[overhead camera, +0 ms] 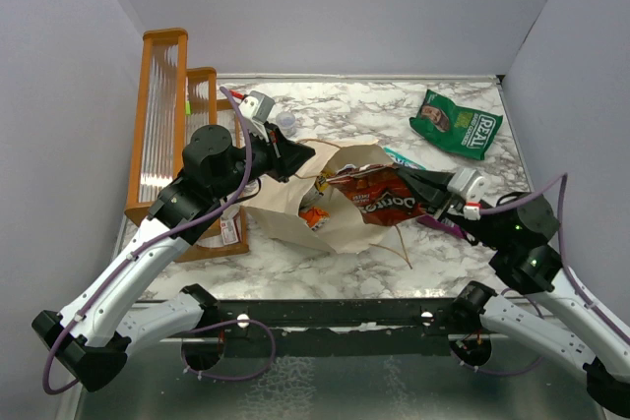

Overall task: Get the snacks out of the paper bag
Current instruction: Take out the snack from the paper bag, then place the snack at the center of the board.

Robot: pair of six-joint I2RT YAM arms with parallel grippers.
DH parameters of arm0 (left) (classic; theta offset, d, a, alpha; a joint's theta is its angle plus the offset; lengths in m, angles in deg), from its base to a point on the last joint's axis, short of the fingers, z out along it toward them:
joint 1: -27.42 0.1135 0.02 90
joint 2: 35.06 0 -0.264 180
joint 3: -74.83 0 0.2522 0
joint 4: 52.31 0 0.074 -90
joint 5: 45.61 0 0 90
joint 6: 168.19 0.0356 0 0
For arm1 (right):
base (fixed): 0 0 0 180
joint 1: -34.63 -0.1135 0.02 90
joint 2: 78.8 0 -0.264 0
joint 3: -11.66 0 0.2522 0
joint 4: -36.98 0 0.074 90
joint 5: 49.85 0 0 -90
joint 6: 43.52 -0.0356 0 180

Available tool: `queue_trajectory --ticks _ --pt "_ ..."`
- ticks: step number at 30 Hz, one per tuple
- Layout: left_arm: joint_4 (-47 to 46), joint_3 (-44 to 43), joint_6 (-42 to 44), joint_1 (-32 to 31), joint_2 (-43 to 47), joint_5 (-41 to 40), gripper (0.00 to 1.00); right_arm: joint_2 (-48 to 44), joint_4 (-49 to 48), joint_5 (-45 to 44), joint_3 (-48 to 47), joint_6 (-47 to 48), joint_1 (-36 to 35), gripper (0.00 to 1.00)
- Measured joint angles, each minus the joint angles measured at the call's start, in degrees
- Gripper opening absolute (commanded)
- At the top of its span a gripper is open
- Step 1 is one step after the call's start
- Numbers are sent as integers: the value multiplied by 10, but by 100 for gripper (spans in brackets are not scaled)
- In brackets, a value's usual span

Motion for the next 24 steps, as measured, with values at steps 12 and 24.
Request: queue_trajectory --ticks 12,24 --pt "27 0 8 0 5 -41 0 30 33 -223 -208 -54 0 1" --pt "37 0 7 0 11 -45 0 275 -114 -562 -239 73 21 2"
